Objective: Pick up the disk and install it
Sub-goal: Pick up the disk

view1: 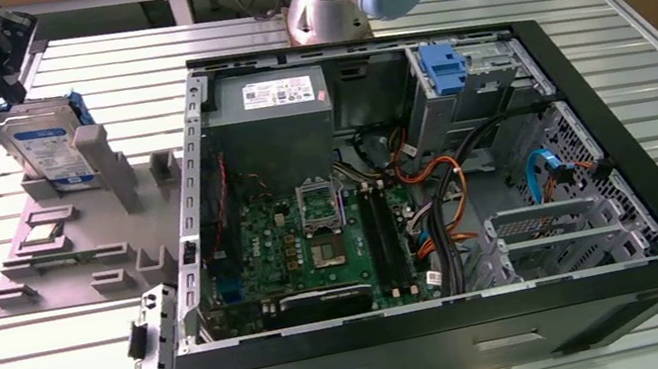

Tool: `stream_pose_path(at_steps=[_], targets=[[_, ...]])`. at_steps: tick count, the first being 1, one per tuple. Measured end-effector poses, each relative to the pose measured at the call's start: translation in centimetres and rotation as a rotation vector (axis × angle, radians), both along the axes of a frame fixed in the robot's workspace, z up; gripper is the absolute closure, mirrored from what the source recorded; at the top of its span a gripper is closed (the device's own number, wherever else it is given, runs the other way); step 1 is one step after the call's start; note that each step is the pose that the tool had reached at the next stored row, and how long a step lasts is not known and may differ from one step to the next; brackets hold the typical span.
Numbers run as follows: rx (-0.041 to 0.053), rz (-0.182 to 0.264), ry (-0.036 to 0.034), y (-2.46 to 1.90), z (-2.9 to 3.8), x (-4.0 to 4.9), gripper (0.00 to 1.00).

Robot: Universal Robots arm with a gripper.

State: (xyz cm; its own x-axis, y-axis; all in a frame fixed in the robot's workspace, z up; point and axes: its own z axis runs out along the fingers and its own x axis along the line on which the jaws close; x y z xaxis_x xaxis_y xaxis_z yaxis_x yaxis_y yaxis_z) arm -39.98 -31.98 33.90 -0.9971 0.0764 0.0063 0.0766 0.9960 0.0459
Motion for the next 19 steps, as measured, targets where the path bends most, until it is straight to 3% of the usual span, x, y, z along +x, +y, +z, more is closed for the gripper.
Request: stream_pose_path(at_steps=[7, 15, 19], targets=[[0.0001, 0.008, 0.0000, 0.00, -0.01, 0.00, 0.89], [0.0000, 0.083, -0.0001, 0.00, -0.01, 0.00, 0.89], [0.0000, 0.088, 0.0001, 0.00, 0.00, 0.00, 0.89]])
